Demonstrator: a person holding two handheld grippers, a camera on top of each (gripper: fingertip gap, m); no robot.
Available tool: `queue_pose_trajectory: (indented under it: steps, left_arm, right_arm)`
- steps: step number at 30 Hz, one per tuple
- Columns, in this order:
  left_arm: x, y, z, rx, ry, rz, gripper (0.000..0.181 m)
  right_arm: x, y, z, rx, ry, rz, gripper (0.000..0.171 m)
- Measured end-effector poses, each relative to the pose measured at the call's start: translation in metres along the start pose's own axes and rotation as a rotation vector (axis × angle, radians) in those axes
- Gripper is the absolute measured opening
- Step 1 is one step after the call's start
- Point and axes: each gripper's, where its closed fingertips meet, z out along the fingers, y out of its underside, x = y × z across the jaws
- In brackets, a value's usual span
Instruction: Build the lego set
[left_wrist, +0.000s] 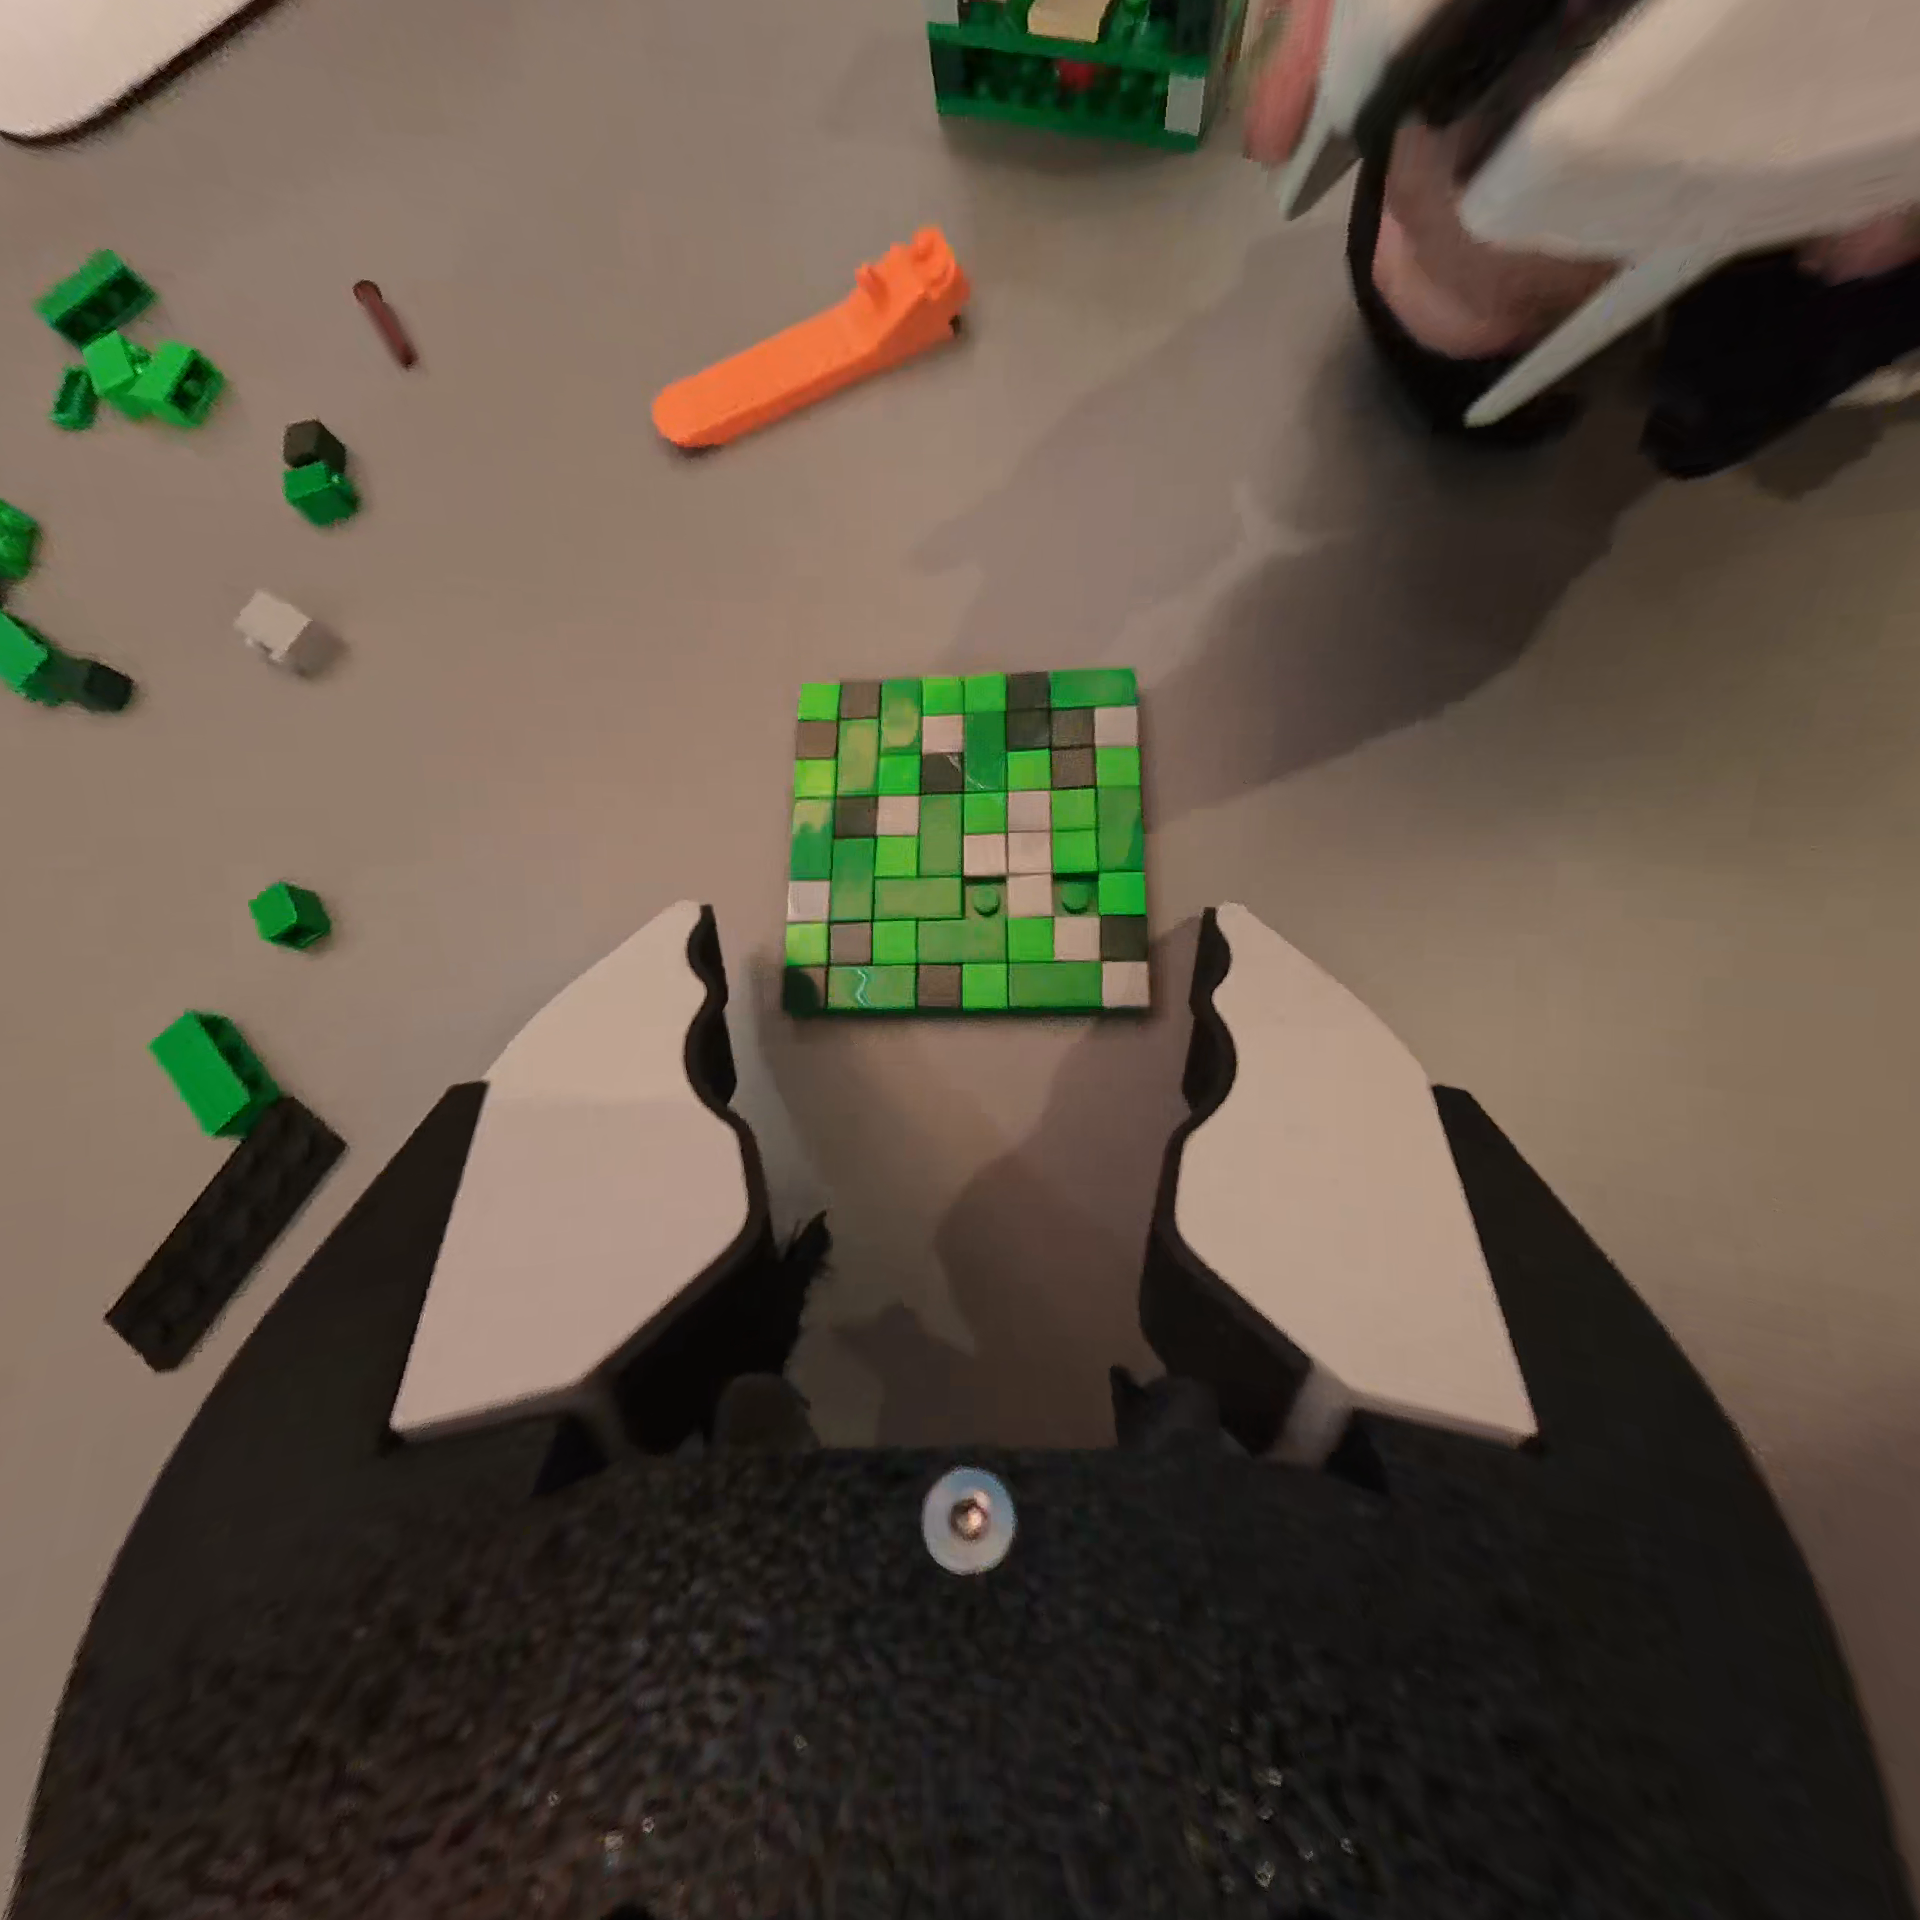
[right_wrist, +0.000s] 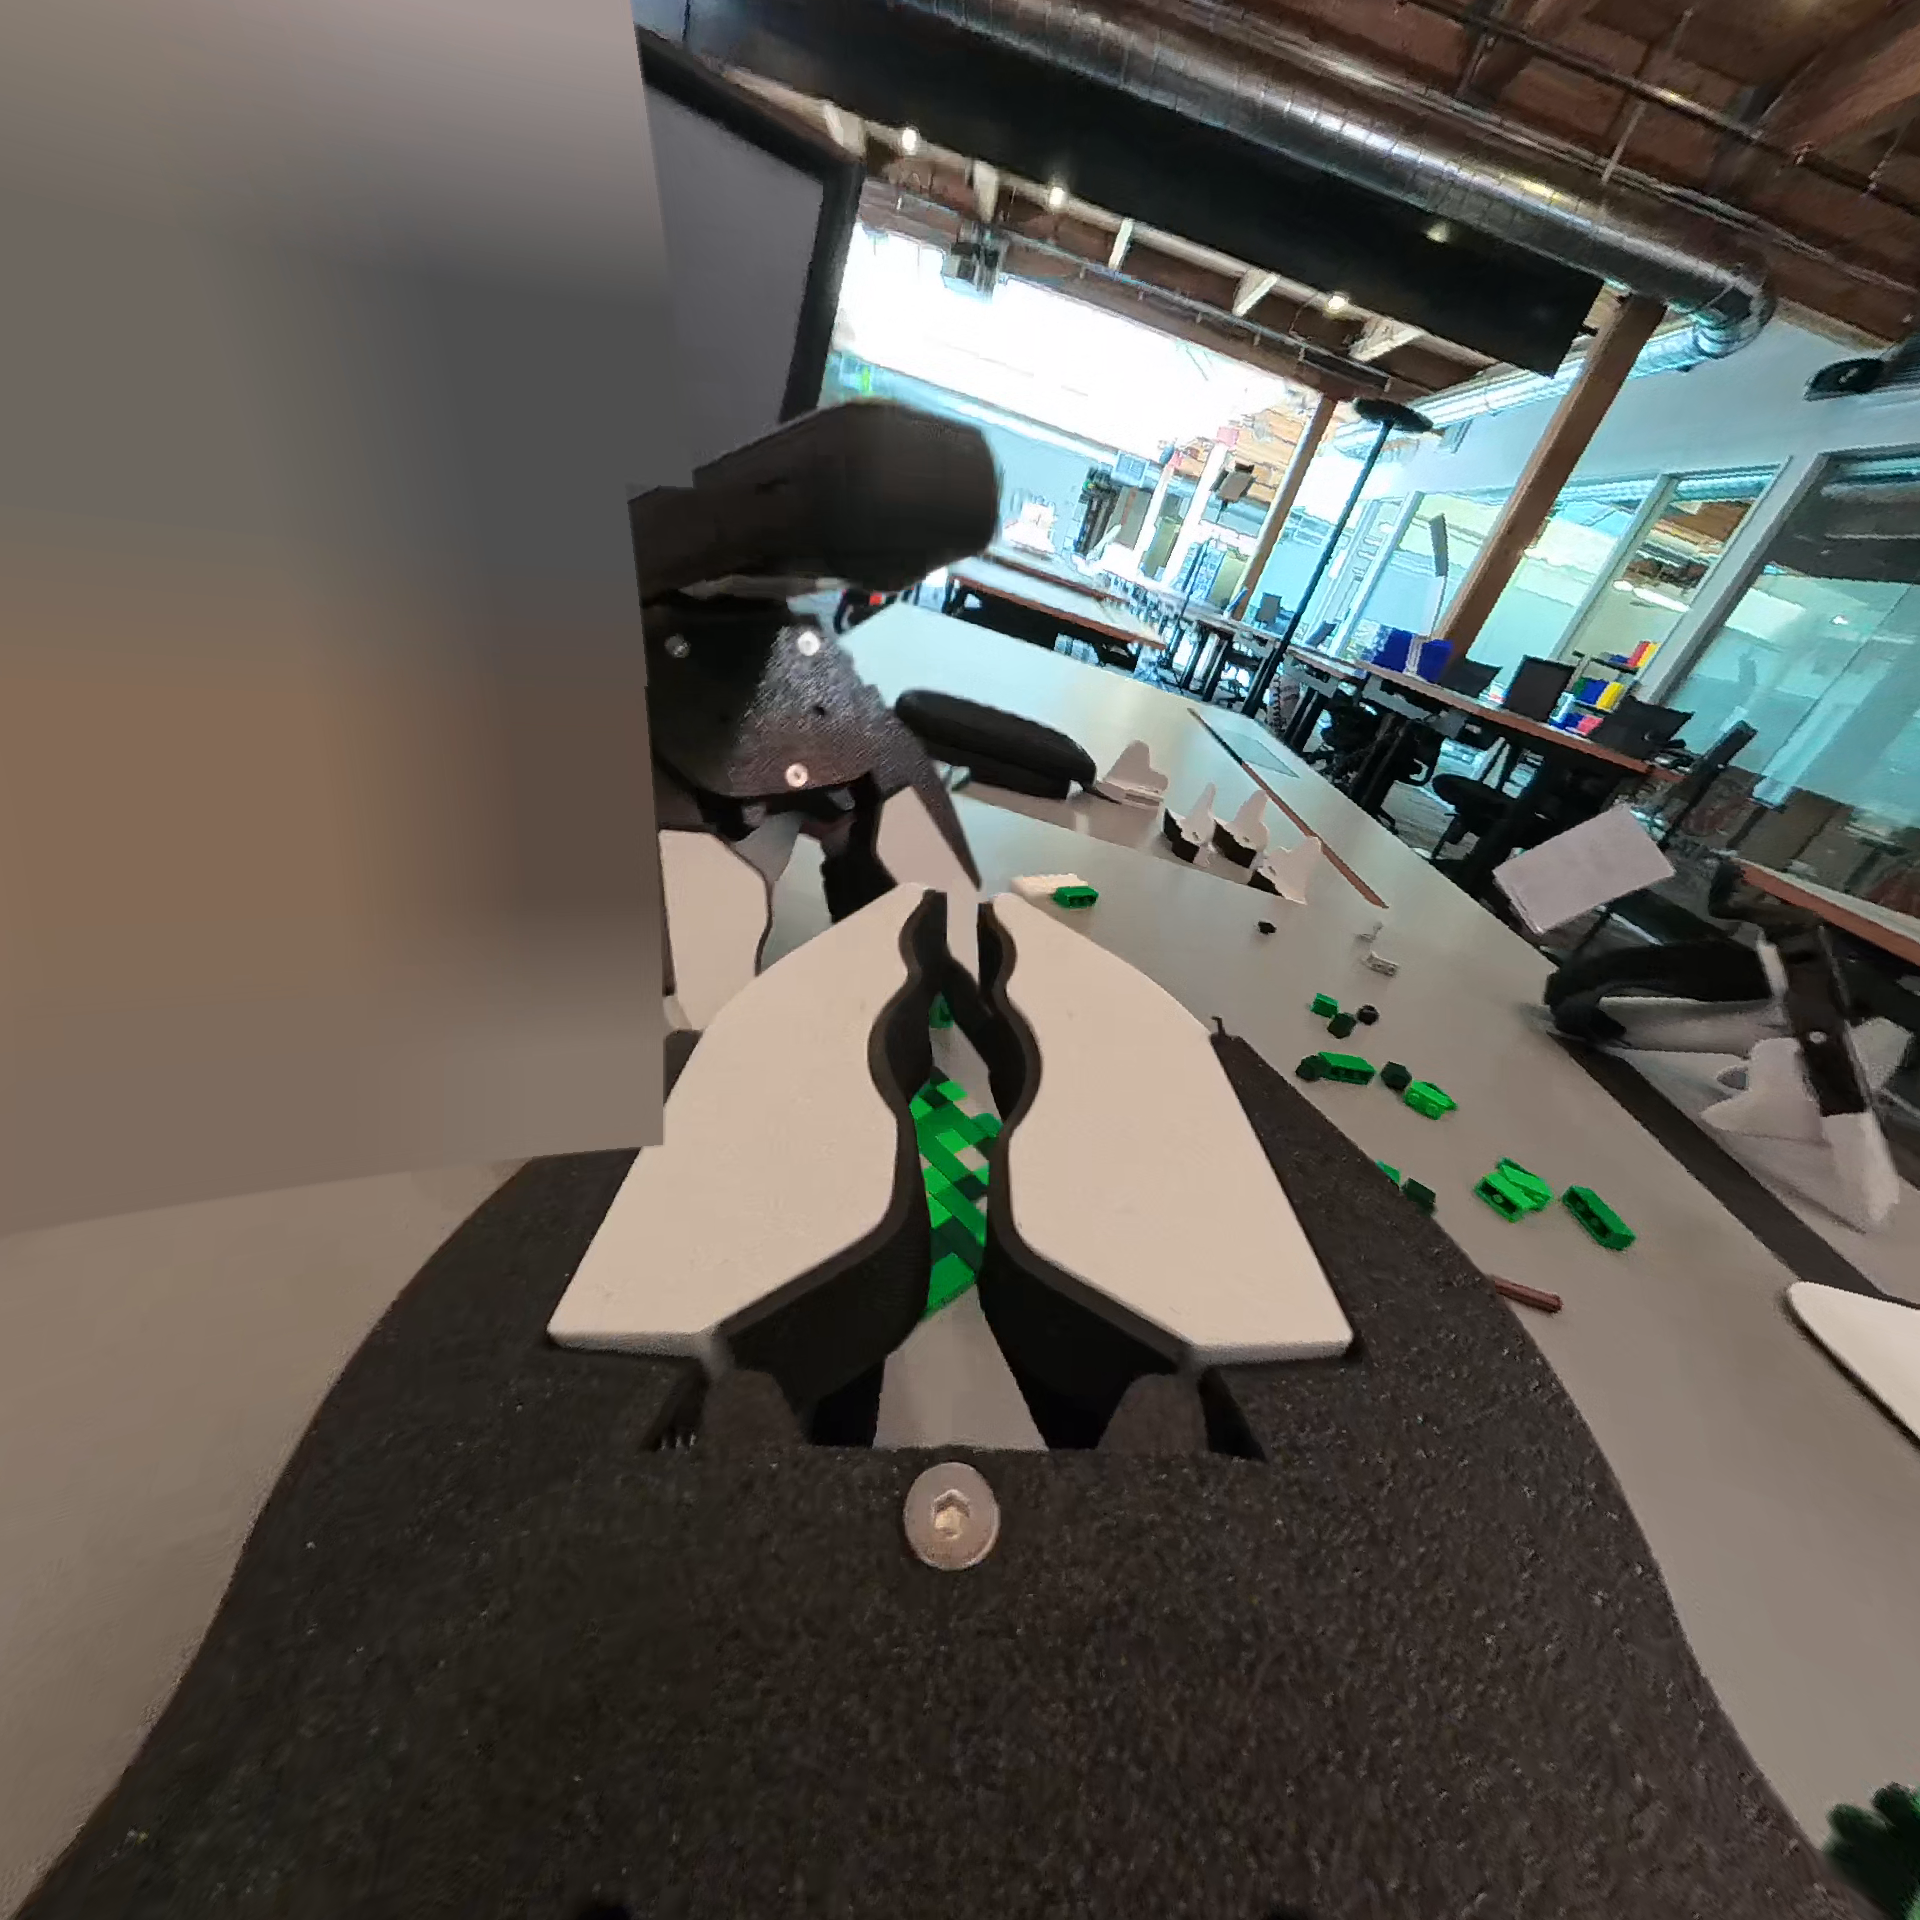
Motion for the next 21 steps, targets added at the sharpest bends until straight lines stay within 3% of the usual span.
queue_pose_trajectory:
  steps: [4, 11, 16, 21]
  left_arm:
    - [-0.002, 0.002, 0.003, -0.038, 0.063, -0.013, 0.087]
    - [0.001, 0.003, 0.005, -0.04, 0.171, 0.009, 0.083]
    - [0.002, 0.005, 0.002, -0.007, 0.197, 0.044, 0.08]
    - [0.009, 0.003, -0.02, 0.13, 0.146, 0.273, 0.068]
  right_arm:
    - [-0.01, 0.022, 0.008, -0.207, -0.101, -0.117, 0.005]
    - [-0.018, 0.065, 0.019, -0.719, -0.478, -0.174, 0.01]
    - [-0.023, 0.077, 0.025, -0.901, -0.719, -0.261, 0.01]
    - [-0.026, 0.088, 0.027, -1.013, -0.848, -0.313, 0.01]
